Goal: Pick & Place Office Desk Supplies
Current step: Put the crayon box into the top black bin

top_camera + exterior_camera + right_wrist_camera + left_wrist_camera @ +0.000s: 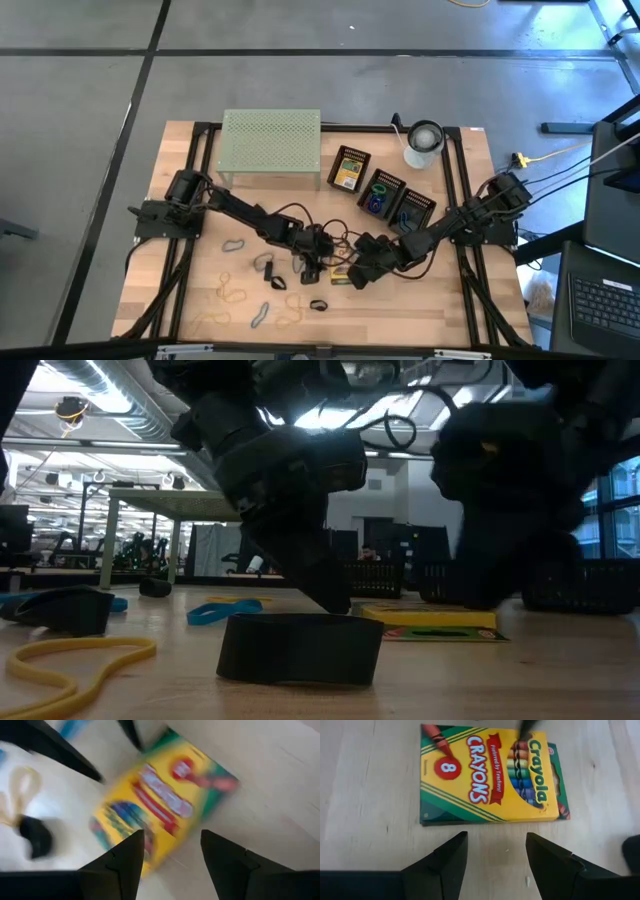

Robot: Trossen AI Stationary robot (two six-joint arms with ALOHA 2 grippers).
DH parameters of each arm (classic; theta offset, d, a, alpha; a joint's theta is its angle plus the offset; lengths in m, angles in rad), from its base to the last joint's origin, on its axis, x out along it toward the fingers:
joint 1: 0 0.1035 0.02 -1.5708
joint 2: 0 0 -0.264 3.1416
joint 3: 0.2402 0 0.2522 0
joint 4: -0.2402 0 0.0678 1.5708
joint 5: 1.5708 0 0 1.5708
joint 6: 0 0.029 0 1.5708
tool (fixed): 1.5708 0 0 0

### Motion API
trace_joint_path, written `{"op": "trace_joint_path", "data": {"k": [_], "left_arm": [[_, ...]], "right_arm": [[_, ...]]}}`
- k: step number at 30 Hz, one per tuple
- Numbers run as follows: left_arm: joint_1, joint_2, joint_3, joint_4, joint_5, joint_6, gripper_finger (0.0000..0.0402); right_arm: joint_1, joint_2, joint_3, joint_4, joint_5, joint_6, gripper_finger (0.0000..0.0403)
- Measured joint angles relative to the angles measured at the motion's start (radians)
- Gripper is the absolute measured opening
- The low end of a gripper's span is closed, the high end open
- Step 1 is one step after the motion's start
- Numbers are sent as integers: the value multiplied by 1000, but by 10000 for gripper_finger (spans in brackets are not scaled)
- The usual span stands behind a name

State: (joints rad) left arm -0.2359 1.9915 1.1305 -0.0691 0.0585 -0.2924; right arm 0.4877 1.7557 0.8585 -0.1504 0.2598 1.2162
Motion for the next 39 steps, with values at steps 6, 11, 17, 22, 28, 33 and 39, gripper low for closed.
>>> {"op": "trace_joint_path", "data": {"k": [6, 11, 17, 22, 28, 33, 39], "left_arm": [[-11, 6, -2, 32, -93, 135, 189], [-17, 43, 1, 58, -159, 164, 187], [-17, 69, 2, 121, -178, 142, 189], [-20, 70, 1, 146, -186, 148, 185], [-20, 70, 1, 141, -186, 149, 188], [-20, 70, 1, 140, -187, 149, 186], [-27, 70, 1, 139, -196, 146, 187]], "right_arm": [[0, -6, 2, -85, -18, -54, 198], [0, -6, 2, -77, -32, -49, 198], [0, -6, 0, -55, -33, 6, 198], [1, -1, -3, 39, -55, 10, 198], [0, -1, -3, 47, -49, 83, 198], [1, -1, -3, 52, -10, 116, 198], [2, -1, -3, 54, 51, 158, 198]]}}
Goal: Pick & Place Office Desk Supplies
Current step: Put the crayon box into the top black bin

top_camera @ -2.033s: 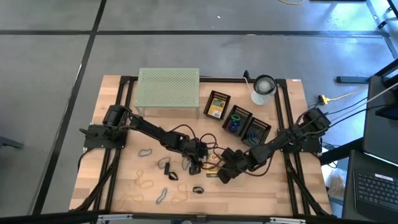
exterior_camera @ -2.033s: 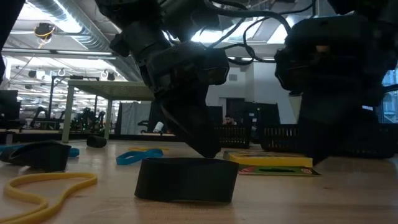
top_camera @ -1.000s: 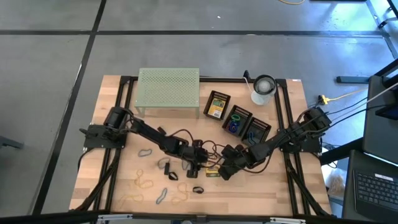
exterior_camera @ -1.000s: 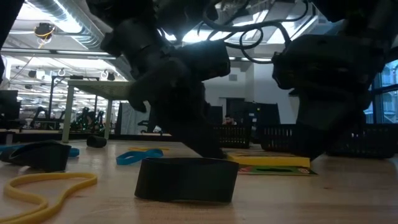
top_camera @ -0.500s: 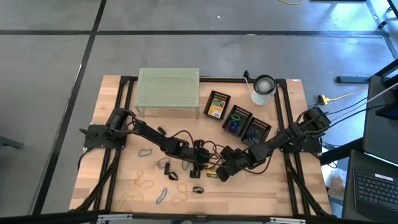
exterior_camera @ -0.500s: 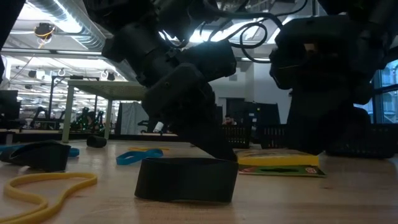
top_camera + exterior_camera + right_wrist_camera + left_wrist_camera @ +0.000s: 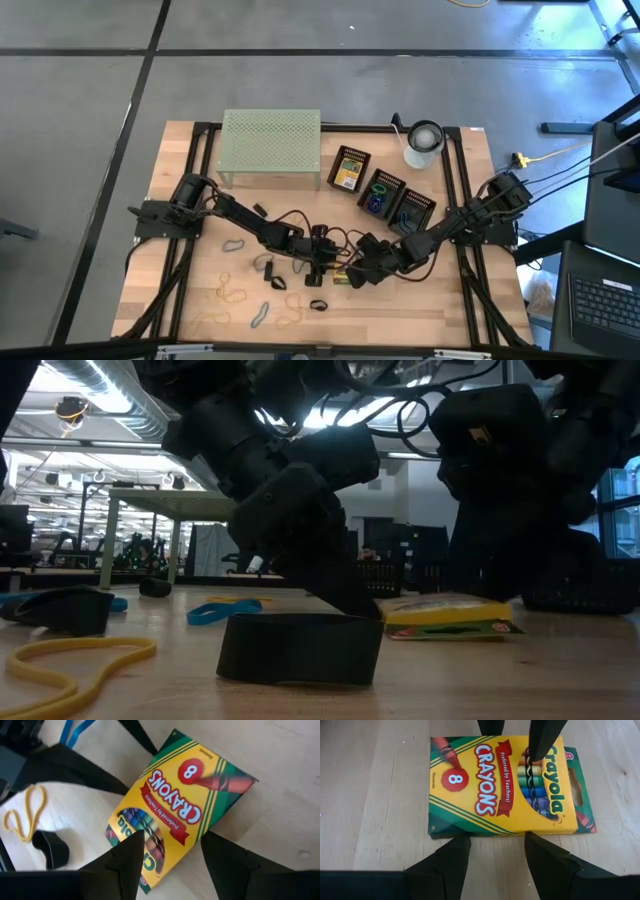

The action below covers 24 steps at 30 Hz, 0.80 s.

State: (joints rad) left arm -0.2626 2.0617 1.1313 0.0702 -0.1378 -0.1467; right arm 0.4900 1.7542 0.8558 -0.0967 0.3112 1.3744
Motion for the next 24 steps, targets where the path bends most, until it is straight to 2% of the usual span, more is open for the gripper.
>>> {"op": "trace_joint_path", "data": {"k": [8, 18, 24], "left_arm": [[0, 0, 1, -19, -1, -2, 189], [0, 0, 1, -26, 0, -5, 189], [0, 0, 1, -20, -2, -20, 187]], "right_arm": [[17, -6, 0, 5, 25, 32, 198], [42, -39, 8, 29, 171, 55, 198], [43, -39, 6, 21, 186, 75, 198]]}}
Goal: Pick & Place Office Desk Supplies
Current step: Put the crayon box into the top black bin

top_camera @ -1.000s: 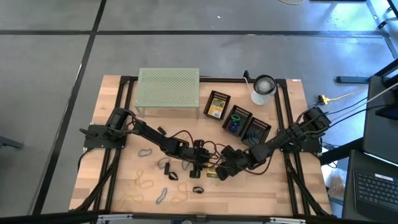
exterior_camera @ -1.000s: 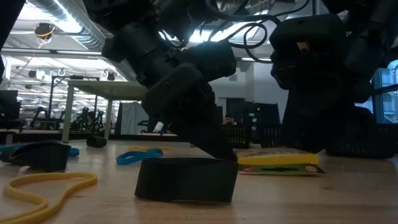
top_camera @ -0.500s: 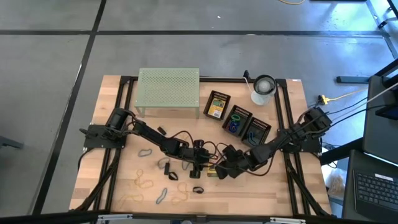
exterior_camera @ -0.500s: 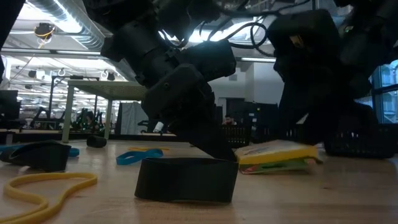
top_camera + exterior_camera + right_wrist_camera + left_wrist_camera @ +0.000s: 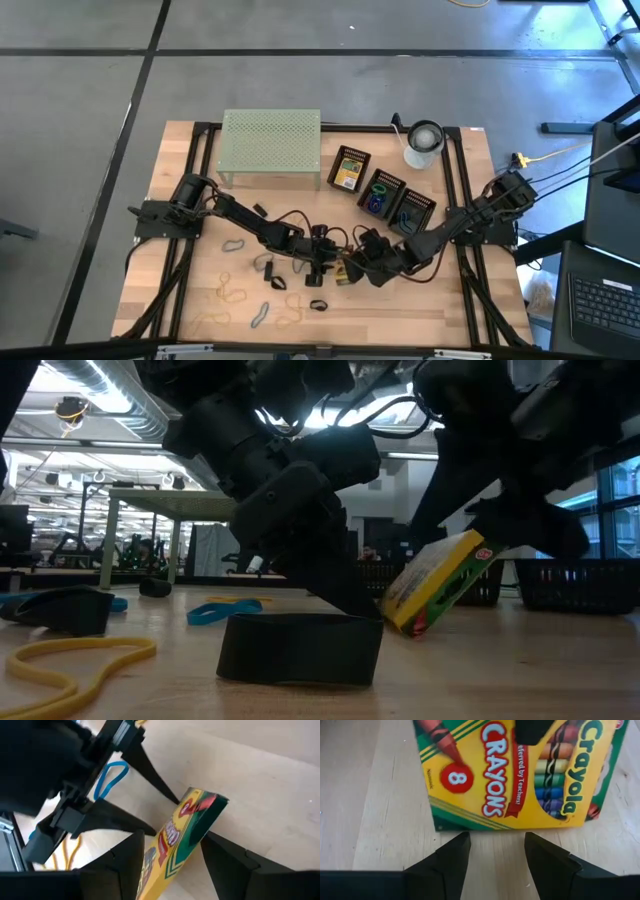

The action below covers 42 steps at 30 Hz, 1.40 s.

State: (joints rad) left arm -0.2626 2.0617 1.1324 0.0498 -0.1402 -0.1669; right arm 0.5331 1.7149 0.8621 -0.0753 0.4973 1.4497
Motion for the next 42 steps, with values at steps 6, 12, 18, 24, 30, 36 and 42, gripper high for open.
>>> {"op": "trace_joint_path", "data": {"k": [6, 12, 18, 24, 30, 36, 42], "left_arm": [[0, 0, -1, 12, -4, -3, 183], [0, 0, -2, 34, -17, -5, 182], [0, 0, -2, 41, -23, -7, 182], [0, 1, -2, 48, -25, -6, 182], [0, 1, -2, 48, -26, -6, 182], [1, -16, -2, 32, -26, -4, 182], [6, -62, -4, -67, -38, -2, 182]], "right_arm": [[0, 0, -1, -4, 11, 20, 198], [0, 0, -2, -7, 11, 63, 198], [1, 26, -3, -7, -9, 141, 198], [1, 57, -4, 17, -29, 169, 194], [1, 57, -4, 16, -34, 166, 145], [1, 57, -3, 22, -38, 165, 62], [0, 55, -1, 31, -37, 131, 33]]}}
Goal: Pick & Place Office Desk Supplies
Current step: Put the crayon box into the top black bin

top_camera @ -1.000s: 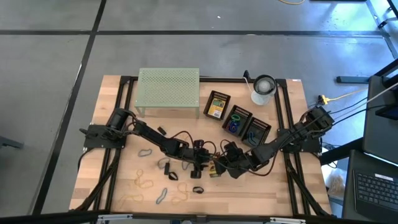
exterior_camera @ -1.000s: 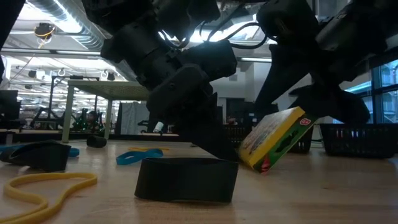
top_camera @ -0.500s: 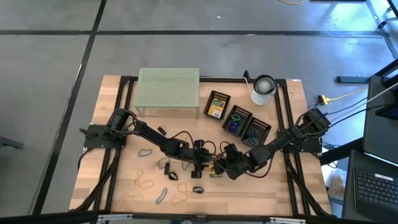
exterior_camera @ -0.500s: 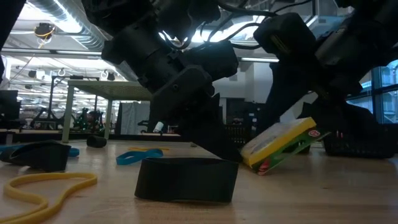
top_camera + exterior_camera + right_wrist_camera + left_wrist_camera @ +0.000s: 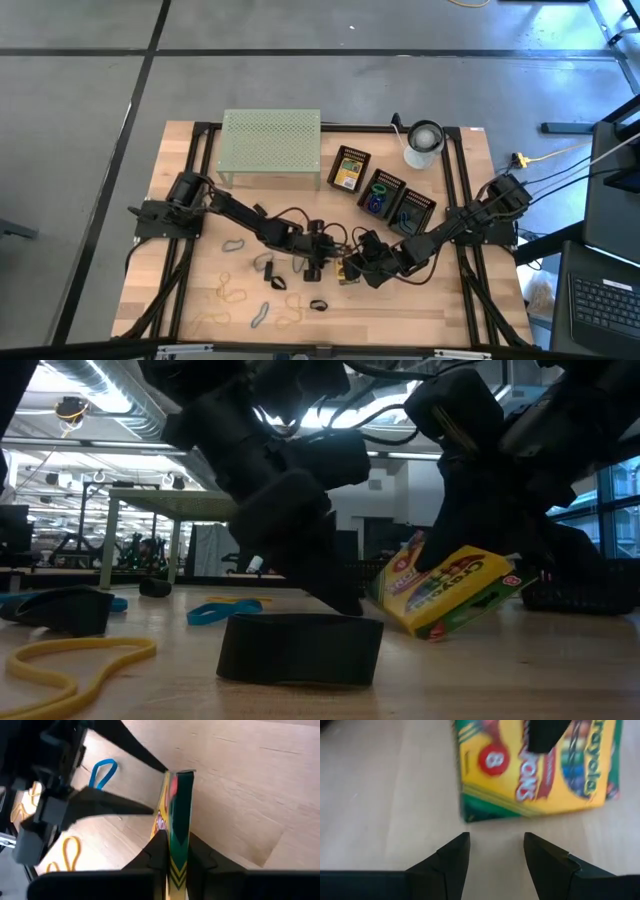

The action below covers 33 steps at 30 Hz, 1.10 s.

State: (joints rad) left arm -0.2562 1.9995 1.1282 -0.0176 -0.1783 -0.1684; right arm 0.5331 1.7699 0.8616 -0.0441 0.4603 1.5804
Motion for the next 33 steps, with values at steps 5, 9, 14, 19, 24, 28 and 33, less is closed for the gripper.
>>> {"op": "trace_joint_path", "data": {"k": [5, 9, 14, 19, 24, 28, 33], "left_arm": [[-2, -58, 0, -157, -51, 0, 182], [-2, -124, 0, -246, -123, 0, 182], [-3, -227, 2, -350, -194, -1, 182], [-8, -336, 2, -504, -279, -50, 182], [-21, -432, 2, -645, -367, -131, 182], [-38, -491, 2, -706, -437, -178, 182], [-52, -543, 3, -750, -502, -193, 182]], "right_arm": [[-2, -21, -3, -28, 2, -35, 57], [-13, -59, -3, -49, 22, -80, 60], [-41, -122, -3, -89, 43, -151, 32], [-84, -211, -3, -136, 109, -238, 37], [-170, -314, -3, -200, 203, -348, 44], [-280, -351, -3, -199, 222, -448, 42], [-440, -335, -3, -189, 216, -510, 43]]}}
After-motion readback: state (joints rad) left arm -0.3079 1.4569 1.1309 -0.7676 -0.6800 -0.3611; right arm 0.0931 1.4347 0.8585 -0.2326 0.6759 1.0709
